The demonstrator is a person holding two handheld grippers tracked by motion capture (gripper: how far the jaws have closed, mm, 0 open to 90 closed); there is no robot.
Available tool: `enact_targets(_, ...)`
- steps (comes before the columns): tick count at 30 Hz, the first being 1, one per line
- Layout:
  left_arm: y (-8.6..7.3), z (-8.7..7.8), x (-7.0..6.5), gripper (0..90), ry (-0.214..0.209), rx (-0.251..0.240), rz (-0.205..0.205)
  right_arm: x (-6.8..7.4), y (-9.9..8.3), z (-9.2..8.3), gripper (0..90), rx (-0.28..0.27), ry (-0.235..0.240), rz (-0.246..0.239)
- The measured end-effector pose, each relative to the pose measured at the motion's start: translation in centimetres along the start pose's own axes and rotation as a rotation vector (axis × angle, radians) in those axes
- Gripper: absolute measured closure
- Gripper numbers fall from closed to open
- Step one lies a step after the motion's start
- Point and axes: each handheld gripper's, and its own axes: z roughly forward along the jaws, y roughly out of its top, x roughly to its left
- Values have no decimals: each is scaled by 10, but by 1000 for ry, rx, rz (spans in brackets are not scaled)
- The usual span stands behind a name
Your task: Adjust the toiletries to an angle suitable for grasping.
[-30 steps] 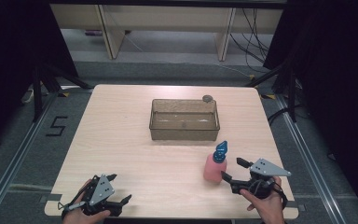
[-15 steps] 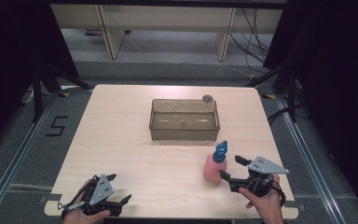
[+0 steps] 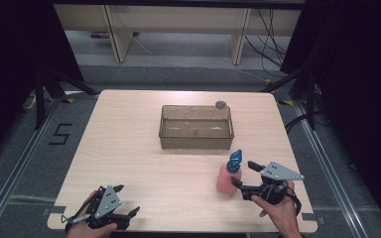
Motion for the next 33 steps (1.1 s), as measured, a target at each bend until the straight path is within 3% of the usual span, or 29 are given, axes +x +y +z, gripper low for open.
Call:
enact_targets(2,0,0,0,147,-3,-5,-3,1,1,0,190,4,5,20)
enact_targets(3,0,0,0,147,-4,-3,-3,-1,2,2,190,-7,0,-11)
enact_targets(5,0,0,0,148,-5,-3,-3,1,2,2,190,1,1,6)
enact_targets(6,0,0,0,147,-5,-3,-3,-1,3,3,191,-10,-6,-17)
enact_targets(11,0,-1,2,148,-8,5,1,-2,5,5,190,-8,-3,-37)
enact_targets(12,1,0,1,148,-4,-3,2,1,6,4,190,13,4,10)
enact_targets(13,1,0,1,147,4,-7,-2,-1,6,6,190,0,1,-20)
enact_targets(14,1,0,1,147,9,2,9,-1,6,6,190,0,1,-20)
enact_targets(15,1,0,1,148,-5,1,2,1,6,6,190,7,4,6)
enact_targets(16,1,0,1,147,-3,-1,-3,-1,7,8,190,-5,3,-24)
enact_targets(20,1,2,0,147,-6,-18,-27,-1,8,11,193,-28,3,-32)
enact_targets(27,1,2,2,148,-9,11,-2,1,12,15,234,-23,40,-33)
enact_targets(29,1,3,1,148,9,1,-10,0,12,16,240,-22,40,-42)
enact_targets(33,2,3,1,147,-4,5,-11,1,13,19,265,-21,48,-32)
